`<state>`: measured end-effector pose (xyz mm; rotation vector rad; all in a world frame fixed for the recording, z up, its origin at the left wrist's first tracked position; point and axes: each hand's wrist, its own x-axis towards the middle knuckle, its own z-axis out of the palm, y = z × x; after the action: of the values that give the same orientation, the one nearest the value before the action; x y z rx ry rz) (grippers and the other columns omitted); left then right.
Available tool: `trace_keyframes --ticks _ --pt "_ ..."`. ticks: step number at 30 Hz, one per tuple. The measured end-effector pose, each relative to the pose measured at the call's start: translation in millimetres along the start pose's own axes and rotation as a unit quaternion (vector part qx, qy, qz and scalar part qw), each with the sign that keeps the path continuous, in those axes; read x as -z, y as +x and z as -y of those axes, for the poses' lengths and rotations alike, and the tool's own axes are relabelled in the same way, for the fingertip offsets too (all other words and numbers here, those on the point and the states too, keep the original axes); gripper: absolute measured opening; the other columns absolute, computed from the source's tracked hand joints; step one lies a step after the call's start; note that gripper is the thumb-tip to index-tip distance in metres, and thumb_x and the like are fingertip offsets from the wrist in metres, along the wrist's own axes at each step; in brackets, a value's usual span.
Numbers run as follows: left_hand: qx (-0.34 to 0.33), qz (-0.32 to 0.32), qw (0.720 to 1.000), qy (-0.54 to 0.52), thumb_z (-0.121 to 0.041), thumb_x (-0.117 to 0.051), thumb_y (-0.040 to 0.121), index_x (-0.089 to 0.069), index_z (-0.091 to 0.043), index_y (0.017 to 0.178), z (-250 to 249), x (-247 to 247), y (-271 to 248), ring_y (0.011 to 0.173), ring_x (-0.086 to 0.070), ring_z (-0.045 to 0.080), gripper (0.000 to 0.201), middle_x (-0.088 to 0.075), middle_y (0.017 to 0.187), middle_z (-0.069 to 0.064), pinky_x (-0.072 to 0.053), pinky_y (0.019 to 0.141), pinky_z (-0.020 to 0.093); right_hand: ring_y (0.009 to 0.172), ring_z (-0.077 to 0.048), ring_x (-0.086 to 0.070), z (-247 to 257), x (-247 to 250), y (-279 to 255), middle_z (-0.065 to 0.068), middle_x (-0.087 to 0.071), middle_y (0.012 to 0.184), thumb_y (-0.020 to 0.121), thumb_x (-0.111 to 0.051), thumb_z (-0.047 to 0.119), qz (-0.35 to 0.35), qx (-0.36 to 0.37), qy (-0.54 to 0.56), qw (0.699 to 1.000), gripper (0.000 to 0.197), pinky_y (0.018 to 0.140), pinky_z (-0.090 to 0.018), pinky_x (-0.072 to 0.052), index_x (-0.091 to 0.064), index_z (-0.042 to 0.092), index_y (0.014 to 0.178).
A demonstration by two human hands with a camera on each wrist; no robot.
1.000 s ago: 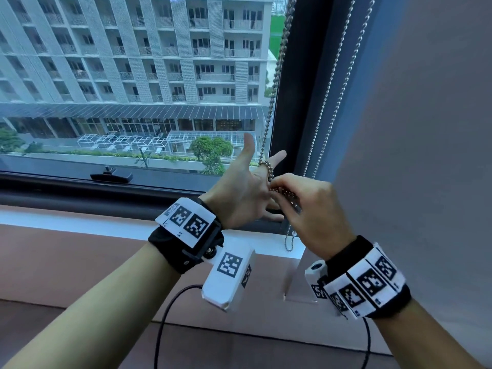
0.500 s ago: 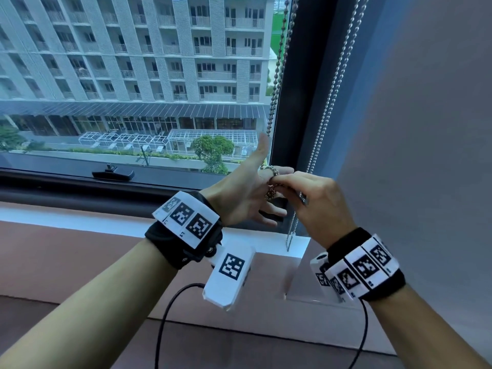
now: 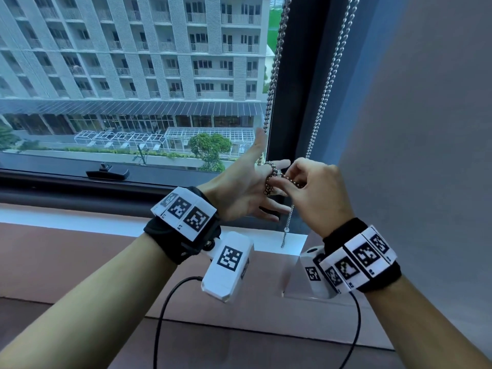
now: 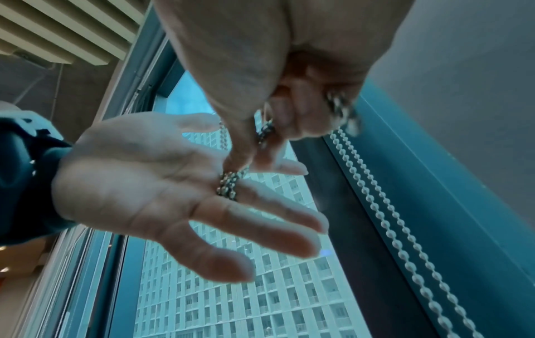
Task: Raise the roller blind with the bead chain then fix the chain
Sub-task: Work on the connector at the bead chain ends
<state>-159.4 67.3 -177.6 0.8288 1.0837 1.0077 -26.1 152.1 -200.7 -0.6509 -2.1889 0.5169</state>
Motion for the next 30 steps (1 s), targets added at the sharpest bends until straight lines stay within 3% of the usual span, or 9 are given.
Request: trace_keyframes --ticks 2,3,5,9,11,15,19,25,30 --pt "-0.004 -0.005 1.000 -0.005 -0.092 -0.014 0.066 -0.039 -0.031 0.142 0.9 1.0 1.3 0.126 -0.041 0.054 0.100 -0.046 0.123 0.017 -0.035 0.095 0.050 0.048 -0.014 -0.050 -0.4 -1.6 -1.6 0.008 -0.059 0.054 0.079 -0.074 0.042 0.004 -0.012 0.008 1.000 0.033 0.052 -0.029 -0.043 -0.056 0.021 0.061" --pt "-0.007 -0.005 1.000 -0.009 -0.091 -0.015 0.066 -0.043 -0.031 0.139 1.8 0.3 1.9 0.113 -0.048 0.049 0.099 -0.048 0.120 0.016 -0.033 0.094 0.049 0.048 -0.014 -0.050 0.9 -2.6 -3.2 0.010 -0.058 0.053 0.081 -0.073 0.039 0.007 -0.008 0.029 1.000 0.034 0.051 -0.029 -0.042 -0.059 0.016 0.061" --pt "-0.015 -0.004 0.999 -0.031 -0.091 -0.021 0.064 -0.055 -0.030 0.127 2.9 -2.1 3.8 0.098 -0.036 0.035 0.094 -0.045 0.114 0.014 -0.029 0.093 0.049 0.049 -0.016 -0.051 5.3 -3.7 -7.5 0.007 -0.060 0.055 0.085 -0.070 0.030 0.016 0.006 0.059 0.998 0.029 0.051 -0.031 -0.042 -0.062 0.009 0.067" --pt "-0.020 -0.029 0.998 -0.050 -0.091 -0.021 0.064 -0.026 -0.034 0.147 4.3 3.7 7.4 0.101 -0.036 0.035 0.101 -0.044 0.104 0.014 -0.027 0.107 0.055 0.058 -0.017 -0.055 8.8 -3.9 -15.1 -0.005 -0.063 0.065 0.095 -0.053 0.013 0.078 0.034 0.094 0.992 0.017 0.056 -0.027 -0.042 -0.064 0.007 0.083" --pt "-0.018 -0.031 0.998 -0.052 -0.092 -0.023 0.062 -0.023 -0.034 0.148 4.0 5.0 7.2 0.100 -0.033 0.034 0.103 -0.039 0.091 0.013 -0.026 0.107 0.055 0.059 -0.014 -0.054 6.5 -4.0 -16.0 -0.004 -0.063 0.067 0.095 -0.051 0.009 0.097 0.043 0.091 0.990 0.017 0.056 -0.023 -0.040 -0.064 0.008 0.084" --pt "-0.018 -0.031 0.998 -0.054 -0.092 -0.021 0.062 -0.023 -0.035 0.148 4.8 3.2 8.7 0.102 -0.032 0.034 0.103 -0.034 0.106 0.013 -0.027 0.106 0.052 0.058 -0.019 -0.054 4.2 -2.4 -14.0 -0.005 -0.062 0.066 0.094 -0.047 0.013 0.114 0.057 0.053 0.990 0.020 0.057 -0.032 -0.043 -0.060 0.006 0.081" --pt "-0.015 -0.039 0.998 -0.047 -0.090 -0.014 0.067 -0.021 -0.034 0.149 2.6 2.2 8.5 0.110 -0.052 0.032 0.100 -0.050 0.128 0.011 -0.032 0.108 0.058 0.058 -0.022 -0.051 12.2 7.2 -12.6 -0.003 -0.057 0.063 0.093 -0.047 0.024 0.144 0.090 0.025 0.985 0.027 0.058 -0.038 -0.042 -0.055 0.005 0.075" --pt "-0.030 -0.085 0.994 -0.061 -0.087 -0.014 0.070 -0.020 -0.037 0.149 -3.3 11.1 4.7 0.119 -0.054 0.048 0.094 -0.040 0.144 0.028 -0.032 0.109 0.058 0.068 -0.026 -0.059 16.2 38.8 -6.0 -0.006 -0.061 0.073 0.085 -0.055 0.024 0.222 0.084 -0.147 0.960 0.014 0.062 -0.043 -0.052 -0.059 0.010 0.086" --pt "-0.036 -0.094 0.994 -0.040 -0.088 -0.013 0.069 -0.020 -0.038 0.148 0.0 13.0 6.2 0.123 -0.051 0.046 0.095 -0.031 0.151 0.026 -0.030 0.109 0.058 0.059 -0.023 -0.049 21.4 54.3 -3.6 -0.005 -0.055 0.062 0.095 -0.050 0.025 0.250 0.071 -0.181 0.948 0.029 0.054 -0.036 -0.039 -0.058 0.011 0.070"
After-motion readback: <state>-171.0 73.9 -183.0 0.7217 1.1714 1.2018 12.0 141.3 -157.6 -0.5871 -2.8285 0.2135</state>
